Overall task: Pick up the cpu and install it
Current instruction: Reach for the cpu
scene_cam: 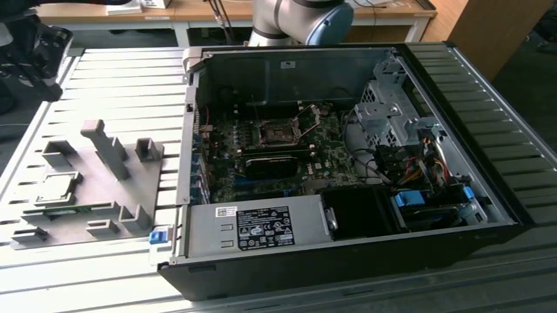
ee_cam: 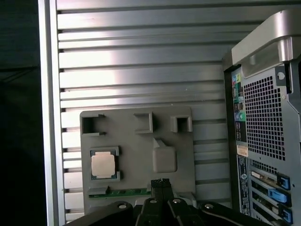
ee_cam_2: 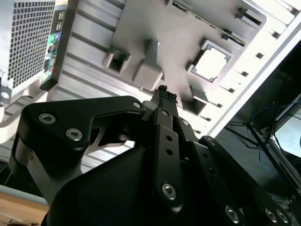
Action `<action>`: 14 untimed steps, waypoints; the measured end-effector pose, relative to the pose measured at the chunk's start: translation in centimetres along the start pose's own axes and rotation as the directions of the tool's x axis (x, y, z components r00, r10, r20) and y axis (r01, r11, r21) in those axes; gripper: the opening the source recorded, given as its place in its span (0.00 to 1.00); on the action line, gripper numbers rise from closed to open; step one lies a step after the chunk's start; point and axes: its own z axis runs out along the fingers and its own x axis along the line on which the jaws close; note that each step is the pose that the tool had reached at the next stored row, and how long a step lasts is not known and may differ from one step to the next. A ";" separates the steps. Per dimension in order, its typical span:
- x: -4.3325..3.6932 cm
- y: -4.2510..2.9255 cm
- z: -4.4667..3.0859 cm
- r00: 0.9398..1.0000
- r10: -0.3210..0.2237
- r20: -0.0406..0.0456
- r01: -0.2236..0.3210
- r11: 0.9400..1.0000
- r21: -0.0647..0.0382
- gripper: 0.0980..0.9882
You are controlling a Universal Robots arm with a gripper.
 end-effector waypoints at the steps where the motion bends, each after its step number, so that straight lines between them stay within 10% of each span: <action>1: 0.45 -0.03 0.00 1.000 0.000 0.000 0.000 1.000 0.000 0.01; 14: 4.53 -0.35 0.04 1.000 0.000 -0.002 0.000 1.000 0.000 0.01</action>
